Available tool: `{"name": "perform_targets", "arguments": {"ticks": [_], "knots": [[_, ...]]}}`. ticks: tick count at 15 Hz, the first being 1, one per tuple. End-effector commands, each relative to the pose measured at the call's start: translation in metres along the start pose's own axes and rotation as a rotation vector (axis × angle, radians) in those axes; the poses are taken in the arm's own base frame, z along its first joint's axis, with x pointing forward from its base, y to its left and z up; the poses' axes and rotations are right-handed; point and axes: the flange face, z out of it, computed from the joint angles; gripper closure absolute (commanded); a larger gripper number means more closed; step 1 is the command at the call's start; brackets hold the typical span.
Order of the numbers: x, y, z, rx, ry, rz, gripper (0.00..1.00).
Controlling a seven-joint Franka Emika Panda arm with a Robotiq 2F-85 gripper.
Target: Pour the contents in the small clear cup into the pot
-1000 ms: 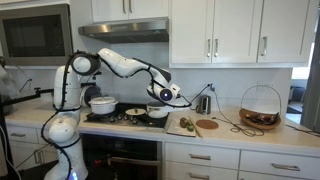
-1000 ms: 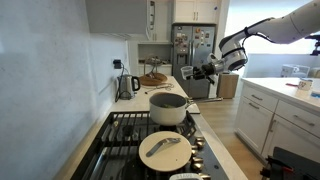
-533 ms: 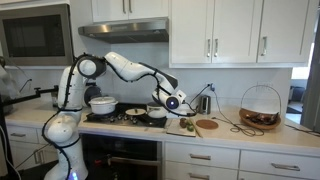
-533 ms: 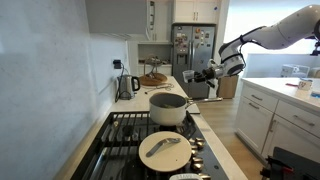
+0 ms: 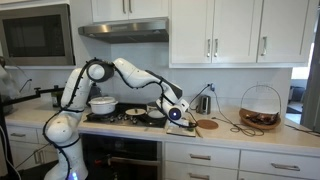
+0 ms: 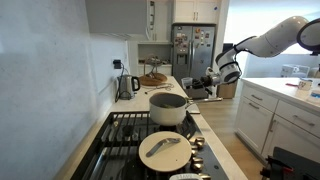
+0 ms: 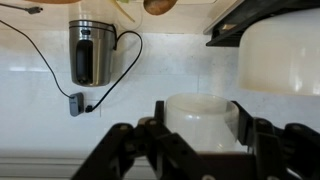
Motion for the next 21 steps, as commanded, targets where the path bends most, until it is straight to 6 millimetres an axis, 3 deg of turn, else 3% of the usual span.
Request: {"name": "perform_targets", "arguments": {"ticks": [1, 10, 21], "knots": [[-0.014, 0.012, 0.0, -0.026, 0.018, -0.023, 0.61], [-0.062, 0.016, -0.018, -0.052, -0.014, 0.022, 0.61], [-0.106, -0.013, -0.02, -0.053, -0.033, -0.02, 0.61]]}}
